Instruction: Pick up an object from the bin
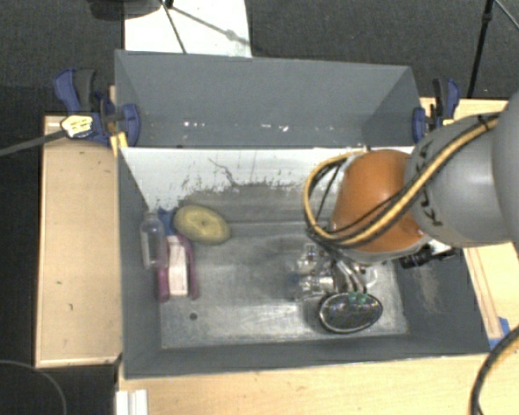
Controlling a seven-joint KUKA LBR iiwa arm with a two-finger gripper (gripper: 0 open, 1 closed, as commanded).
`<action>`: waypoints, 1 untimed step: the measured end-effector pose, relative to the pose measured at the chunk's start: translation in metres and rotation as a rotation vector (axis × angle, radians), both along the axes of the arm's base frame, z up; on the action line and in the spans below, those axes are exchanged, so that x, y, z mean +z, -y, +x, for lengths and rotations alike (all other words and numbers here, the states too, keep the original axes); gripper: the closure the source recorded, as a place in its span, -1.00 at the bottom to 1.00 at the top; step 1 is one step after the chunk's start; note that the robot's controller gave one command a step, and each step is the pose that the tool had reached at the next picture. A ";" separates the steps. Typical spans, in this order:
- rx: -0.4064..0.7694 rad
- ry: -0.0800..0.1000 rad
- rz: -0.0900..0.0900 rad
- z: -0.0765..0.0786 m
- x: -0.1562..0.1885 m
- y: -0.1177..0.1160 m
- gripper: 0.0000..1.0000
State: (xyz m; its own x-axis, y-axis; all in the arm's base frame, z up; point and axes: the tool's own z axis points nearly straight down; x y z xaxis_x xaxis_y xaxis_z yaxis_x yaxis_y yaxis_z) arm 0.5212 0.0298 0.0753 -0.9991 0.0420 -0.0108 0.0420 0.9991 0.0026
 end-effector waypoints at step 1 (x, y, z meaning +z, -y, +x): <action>0.072 0.000 -0.003 0.011 0.113 0.011 1.00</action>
Offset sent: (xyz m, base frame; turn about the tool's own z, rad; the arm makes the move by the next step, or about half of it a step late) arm 0.0083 -0.0106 0.1075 -0.0735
